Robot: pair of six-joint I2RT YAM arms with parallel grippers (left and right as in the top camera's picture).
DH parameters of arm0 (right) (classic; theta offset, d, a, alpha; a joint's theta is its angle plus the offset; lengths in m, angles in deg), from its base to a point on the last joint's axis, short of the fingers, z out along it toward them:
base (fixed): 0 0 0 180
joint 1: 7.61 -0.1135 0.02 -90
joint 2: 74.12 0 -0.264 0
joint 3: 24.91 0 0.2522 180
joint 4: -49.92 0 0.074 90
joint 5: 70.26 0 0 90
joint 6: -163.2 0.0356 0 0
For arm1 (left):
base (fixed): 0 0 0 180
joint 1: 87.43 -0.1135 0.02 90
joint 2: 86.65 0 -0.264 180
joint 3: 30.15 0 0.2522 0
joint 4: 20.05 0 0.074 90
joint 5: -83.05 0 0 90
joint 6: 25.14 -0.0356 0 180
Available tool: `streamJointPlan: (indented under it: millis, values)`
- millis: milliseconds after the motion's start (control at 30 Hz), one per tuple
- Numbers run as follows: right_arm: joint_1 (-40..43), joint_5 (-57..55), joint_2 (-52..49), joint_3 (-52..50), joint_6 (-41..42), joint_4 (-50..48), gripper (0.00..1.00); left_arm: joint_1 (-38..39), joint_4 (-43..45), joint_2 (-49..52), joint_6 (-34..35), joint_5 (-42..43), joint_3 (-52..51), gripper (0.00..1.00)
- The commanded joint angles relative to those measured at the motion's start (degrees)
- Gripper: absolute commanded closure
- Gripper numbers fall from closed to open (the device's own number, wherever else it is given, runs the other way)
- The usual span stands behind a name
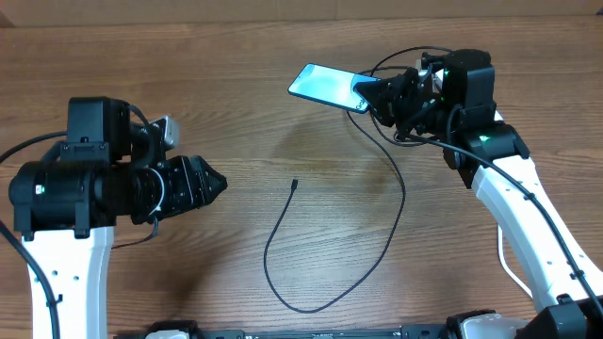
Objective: Plug charger to phone and switch on socket
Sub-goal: 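Open the left gripper and pull it away, right gripper holding the phone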
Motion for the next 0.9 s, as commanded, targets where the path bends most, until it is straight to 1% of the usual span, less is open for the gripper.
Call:
streamJointPlan:
  millis: [0, 33, 100, 200, 333, 433, 633, 733, 800, 867]
  values:
    - [0.0, 2.6, 2.2, 2.5, 0.6, -0.9, 0.96, 0.4, 1.6, -2.5, -1.2, 0.0, -0.1, 0.36]
    - [0.0, 2.6, 2.2, 2.5, 1.2, -0.9, 0.96, 0.4, 3.3, -2.8, -0.6, 0.0, -0.1, 0.36]
    - [0.0, 2.6, 2.2, 2.5, 1.8, -1.1, 0.96, 0.4, 6.4, -2.7, 3.0, 0.0, -0.2, 0.37]
    - [-0.4, 3.1, 2.2, 2.5, 3.5, -2.2, 0.96, 0.4, 12.9, -1.7, 12.9, 0.0, -1.1, 0.39]
    - [-1.0, 3.2, 2.2, 2.5, 5.9, -3.0, 0.96, 0.4, 18.4, 1.4, 22.6, 0.4, -1.8, 0.38]
    - [-2.1, 2.3, 2.2, 2.5, 11.1, -3.1, 0.96, 0.4, 21.3, 5.0, 29.6, 5.3, -1.8, 0.39]
    - [-5.1, -1.6, 2.2, 2.5, 20.5, -4.4, 0.96, 0.6, 30.0, 12.6, 35.6, 18.2, -1.8, 0.44]
    - [-6.2, -4.4, 2.2, 2.5, 26.0, -4.8, 0.96, 1.5, 32.7, 15.6, 40.5, 20.9, -1.8, 0.44]
    - [-7.0, -7.0, 2.2, 2.5, 27.5, -4.8, 0.96, 2.2, 36.2, 17.3, 41.6, 22.5, -1.8, 0.44]
    - [-8.0, -9.1, 2.2, 2.5, 28.8, -4.7, 0.96, 3.0, 39.5, 18.1, 45.0, 22.4, -1.8, 0.44]
